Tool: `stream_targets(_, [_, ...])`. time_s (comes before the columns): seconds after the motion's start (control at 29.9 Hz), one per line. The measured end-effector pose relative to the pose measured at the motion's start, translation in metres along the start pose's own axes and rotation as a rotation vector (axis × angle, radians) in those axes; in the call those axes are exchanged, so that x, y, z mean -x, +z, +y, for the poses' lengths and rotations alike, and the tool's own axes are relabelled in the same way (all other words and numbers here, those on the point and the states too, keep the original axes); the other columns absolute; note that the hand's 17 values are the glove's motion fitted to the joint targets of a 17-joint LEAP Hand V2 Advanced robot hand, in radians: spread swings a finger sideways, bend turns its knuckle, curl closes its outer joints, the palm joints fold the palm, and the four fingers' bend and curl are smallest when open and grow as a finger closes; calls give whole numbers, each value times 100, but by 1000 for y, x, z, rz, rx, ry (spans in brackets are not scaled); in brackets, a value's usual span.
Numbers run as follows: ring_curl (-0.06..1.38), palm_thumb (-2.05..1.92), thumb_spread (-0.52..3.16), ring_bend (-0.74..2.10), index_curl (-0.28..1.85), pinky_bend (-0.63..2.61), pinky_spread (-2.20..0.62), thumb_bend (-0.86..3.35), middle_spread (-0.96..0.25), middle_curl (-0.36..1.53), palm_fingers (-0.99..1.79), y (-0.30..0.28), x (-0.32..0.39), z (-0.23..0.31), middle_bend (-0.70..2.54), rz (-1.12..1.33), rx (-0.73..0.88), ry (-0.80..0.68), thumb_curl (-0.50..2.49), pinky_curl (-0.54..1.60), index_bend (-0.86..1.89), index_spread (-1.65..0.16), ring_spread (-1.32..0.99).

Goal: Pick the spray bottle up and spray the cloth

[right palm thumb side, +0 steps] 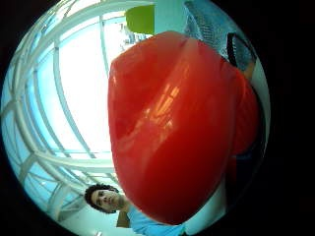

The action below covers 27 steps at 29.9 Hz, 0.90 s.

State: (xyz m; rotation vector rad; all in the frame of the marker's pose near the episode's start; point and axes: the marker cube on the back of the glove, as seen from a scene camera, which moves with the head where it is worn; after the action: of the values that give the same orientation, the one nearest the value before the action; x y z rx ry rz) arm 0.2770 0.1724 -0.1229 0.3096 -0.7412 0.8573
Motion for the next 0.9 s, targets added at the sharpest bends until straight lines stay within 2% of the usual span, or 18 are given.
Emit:
stream_targets(0.54, [41, 90, 67, 65, 48, 21, 9, -3, -7, 52, 125, 4, 0, 5, 52, -5, 6, -10, 70, 37, 16, -14, -8])
stream_targets(0.9, [41, 90, 67, 65, 48, 21, 8, -3, -7, 51, 125, 33, 74, 25, 51, -87, -41, -297, 70, 37, 17, -15, -8])
